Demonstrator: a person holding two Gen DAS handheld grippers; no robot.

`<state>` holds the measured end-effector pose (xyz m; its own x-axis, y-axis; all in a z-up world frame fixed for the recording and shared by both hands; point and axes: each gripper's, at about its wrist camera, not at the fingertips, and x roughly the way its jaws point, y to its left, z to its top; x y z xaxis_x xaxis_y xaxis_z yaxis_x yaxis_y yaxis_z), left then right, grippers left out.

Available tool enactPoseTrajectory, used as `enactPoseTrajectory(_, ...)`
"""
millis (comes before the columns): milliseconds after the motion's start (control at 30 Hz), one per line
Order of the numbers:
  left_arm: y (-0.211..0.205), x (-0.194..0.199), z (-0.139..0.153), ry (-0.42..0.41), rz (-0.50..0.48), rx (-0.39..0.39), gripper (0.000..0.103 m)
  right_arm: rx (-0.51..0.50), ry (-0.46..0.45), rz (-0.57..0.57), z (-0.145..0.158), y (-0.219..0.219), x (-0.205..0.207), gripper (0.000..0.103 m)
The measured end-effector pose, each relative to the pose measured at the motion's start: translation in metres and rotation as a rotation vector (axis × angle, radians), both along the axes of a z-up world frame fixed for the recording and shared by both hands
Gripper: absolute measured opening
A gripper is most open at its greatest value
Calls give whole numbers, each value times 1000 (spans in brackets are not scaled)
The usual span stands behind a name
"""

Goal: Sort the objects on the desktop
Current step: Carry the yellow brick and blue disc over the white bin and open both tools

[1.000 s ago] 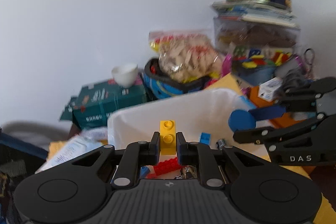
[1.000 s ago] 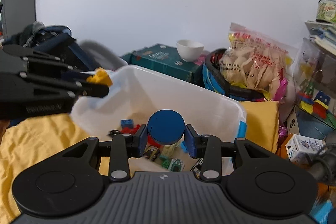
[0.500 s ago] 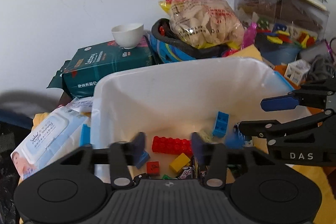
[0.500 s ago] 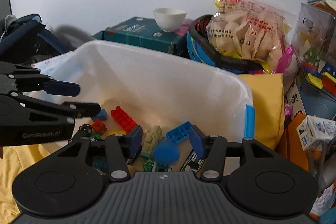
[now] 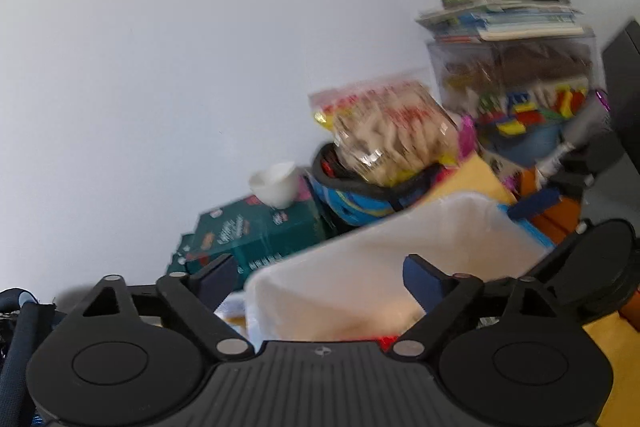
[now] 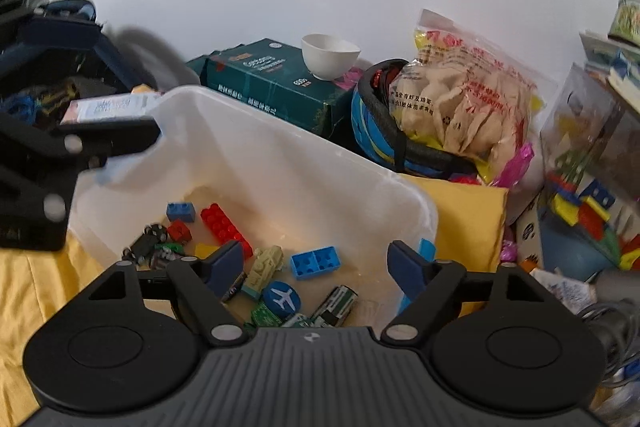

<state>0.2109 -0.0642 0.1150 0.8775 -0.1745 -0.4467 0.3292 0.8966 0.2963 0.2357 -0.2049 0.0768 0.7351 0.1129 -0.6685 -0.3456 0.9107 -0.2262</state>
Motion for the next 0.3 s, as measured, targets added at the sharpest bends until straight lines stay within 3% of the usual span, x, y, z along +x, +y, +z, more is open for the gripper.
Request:
enactPoseTrajectory(100,-5,7,-6,87,7,25,92,-13,31,3,-3,1,-1,82)
enactPoseTrajectory(300,0,15,-14,181,48,-17,92,-11,65,0,-8,1,-5,82)
